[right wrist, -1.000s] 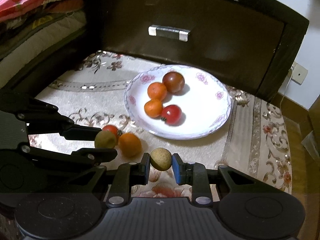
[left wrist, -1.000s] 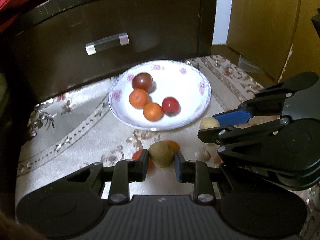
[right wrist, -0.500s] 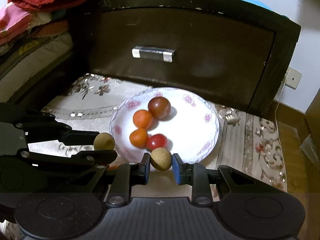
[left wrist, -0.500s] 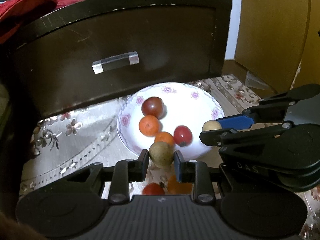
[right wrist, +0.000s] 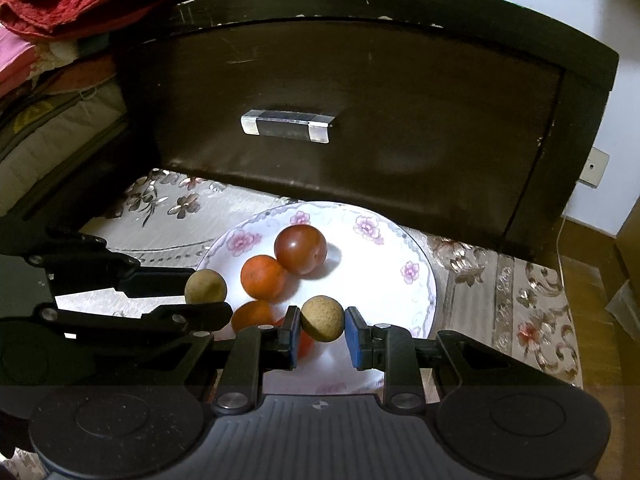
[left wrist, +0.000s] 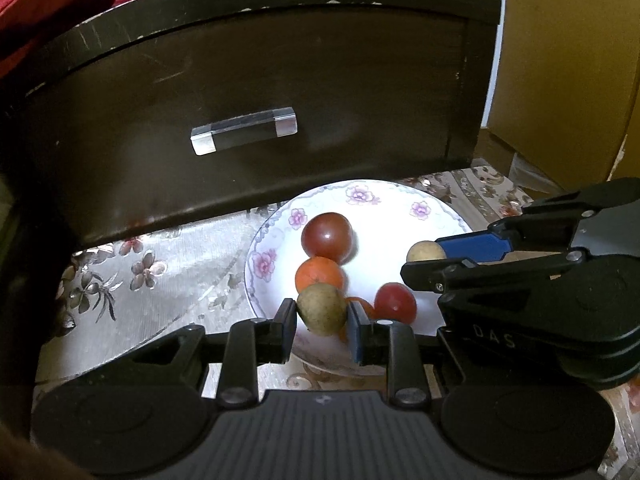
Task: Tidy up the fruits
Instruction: 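Carry both brown fruits over the white bowl with both grippers, then open both grippers to drop the brown fruits into the bowl, then withdraw both grippers toward the last red tomato and tangerine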
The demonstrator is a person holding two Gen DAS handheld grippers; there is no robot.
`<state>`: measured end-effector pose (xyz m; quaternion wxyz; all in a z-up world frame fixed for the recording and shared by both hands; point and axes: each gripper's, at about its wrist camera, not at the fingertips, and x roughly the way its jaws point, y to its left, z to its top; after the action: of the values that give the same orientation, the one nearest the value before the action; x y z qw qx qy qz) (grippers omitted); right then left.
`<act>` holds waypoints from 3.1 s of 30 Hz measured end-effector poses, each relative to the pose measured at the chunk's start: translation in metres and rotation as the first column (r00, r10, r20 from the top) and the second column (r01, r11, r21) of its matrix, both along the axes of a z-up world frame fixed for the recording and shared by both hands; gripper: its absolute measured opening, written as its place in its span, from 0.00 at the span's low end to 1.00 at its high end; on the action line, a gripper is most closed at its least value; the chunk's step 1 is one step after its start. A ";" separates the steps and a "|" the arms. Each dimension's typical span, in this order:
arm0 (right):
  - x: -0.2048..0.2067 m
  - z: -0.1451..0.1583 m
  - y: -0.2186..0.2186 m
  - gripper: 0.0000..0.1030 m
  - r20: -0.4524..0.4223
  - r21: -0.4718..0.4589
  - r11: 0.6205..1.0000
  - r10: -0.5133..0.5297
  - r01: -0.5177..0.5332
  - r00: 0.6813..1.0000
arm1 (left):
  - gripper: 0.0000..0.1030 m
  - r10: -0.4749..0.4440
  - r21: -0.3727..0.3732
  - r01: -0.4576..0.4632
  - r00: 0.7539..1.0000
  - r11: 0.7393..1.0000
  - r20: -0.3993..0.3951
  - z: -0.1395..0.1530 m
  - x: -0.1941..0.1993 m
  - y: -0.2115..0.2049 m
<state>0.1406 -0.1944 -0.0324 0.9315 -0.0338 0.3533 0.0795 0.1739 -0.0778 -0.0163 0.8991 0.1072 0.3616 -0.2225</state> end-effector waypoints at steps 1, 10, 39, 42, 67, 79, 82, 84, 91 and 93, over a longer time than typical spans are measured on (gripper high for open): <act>0.002 -0.001 0.000 0.23 0.001 -0.001 1.000 0.001 -0.001 1.000 | 0.31 0.003 -0.001 -0.003 1.000 1.000 -0.002 -0.001 0.002 0.000; 0.014 -0.007 -0.001 0.23 0.005 -0.008 1.000 0.003 -0.003 1.000 | 0.31 0.021 -0.010 -0.021 1.000 1.000 -0.013 -0.008 0.015 0.001; 0.026 -0.015 0.001 0.30 0.024 -0.035 0.999 -0.002 0.003 1.000 | 0.33 0.046 -0.002 -0.046 0.999 0.999 -0.012 -0.013 0.023 0.005; 0.026 -0.014 0.001 0.32 0.029 -0.033 0.999 -0.004 0.005 1.000 | 0.33 0.049 -0.004 -0.049 0.999 0.999 -0.008 -0.011 0.022 0.006; -0.011 0.011 -0.001 0.41 0.079 -0.009 1.000 -0.002 0.002 0.997 | 0.40 0.064 -0.015 -0.064 0.998 0.998 0.011 0.017 -0.016 0.031; -0.055 0.007 0.018 0.41 0.028 -0.021 0.997 0.081 -0.081 0.996 | 0.40 0.054 0.009 -0.054 0.998 0.999 -0.026 0.026 -0.052 0.052; -0.062 0.003 0.026 0.41 0.007 -0.035 0.993 0.115 -0.115 0.993 | 0.41 0.050 0.025 -0.049 0.998 0.999 -0.038 0.025 -0.059 0.056; -0.062 0.000 0.030 0.41 -0.004 -0.039 0.990 0.136 -0.136 0.991 | 0.41 0.049 0.032 -0.048 0.998 0.998 -0.048 0.021 -0.061 0.058; -0.057 -0.013 0.041 0.41 -0.057 -0.033 0.983 0.180 -0.182 0.982 | 0.41 0.044 0.029 -0.042 0.996 0.999 -0.080 0.011 -0.058 0.062; -0.054 -0.017 0.044 0.41 -0.072 -0.029 0.980 0.192 -0.195 0.979 | 0.41 0.042 0.025 -0.040 0.995 0.999 -0.087 0.010 -0.057 0.062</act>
<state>0.0870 -0.1505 -0.0495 0.9059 -0.0821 0.3814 0.1645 0.1172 -0.0154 -0.0064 0.8855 0.1001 0.4053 -0.2041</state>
